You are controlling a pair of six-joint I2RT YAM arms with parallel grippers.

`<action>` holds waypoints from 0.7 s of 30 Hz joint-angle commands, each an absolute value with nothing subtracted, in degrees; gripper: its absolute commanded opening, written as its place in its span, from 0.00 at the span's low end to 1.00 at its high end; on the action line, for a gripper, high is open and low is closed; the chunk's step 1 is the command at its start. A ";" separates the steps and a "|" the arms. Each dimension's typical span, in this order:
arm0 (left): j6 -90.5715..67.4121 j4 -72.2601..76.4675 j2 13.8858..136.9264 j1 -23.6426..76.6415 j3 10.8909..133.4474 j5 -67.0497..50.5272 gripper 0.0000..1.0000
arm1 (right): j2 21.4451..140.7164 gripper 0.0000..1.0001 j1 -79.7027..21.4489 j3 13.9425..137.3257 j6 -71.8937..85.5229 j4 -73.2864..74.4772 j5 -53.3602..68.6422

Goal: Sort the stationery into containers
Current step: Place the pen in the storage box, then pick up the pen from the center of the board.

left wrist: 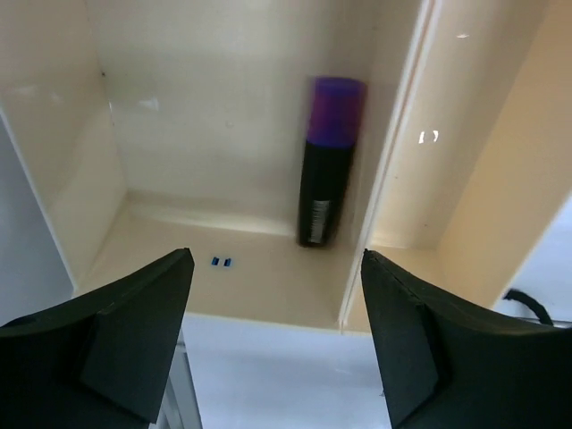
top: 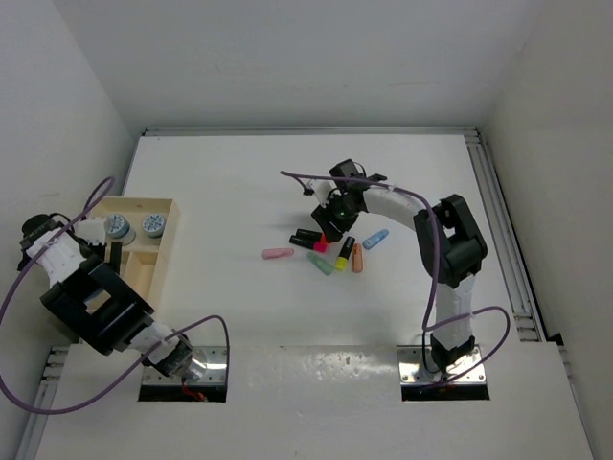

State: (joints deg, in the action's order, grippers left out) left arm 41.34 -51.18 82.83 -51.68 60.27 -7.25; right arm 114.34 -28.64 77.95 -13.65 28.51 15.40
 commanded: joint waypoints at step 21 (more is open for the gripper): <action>46.57 -66.35 76.55 -51.94 74.88 -24.42 0.85 | 117.68 0.51 -33.22 78.66 -24.96 23.29 13.72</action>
State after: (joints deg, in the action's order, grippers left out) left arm 44.05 -63.46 78.63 -51.72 72.71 -20.82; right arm 116.36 -32.69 78.74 -22.61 25.04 14.72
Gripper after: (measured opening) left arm 0.851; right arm 0.511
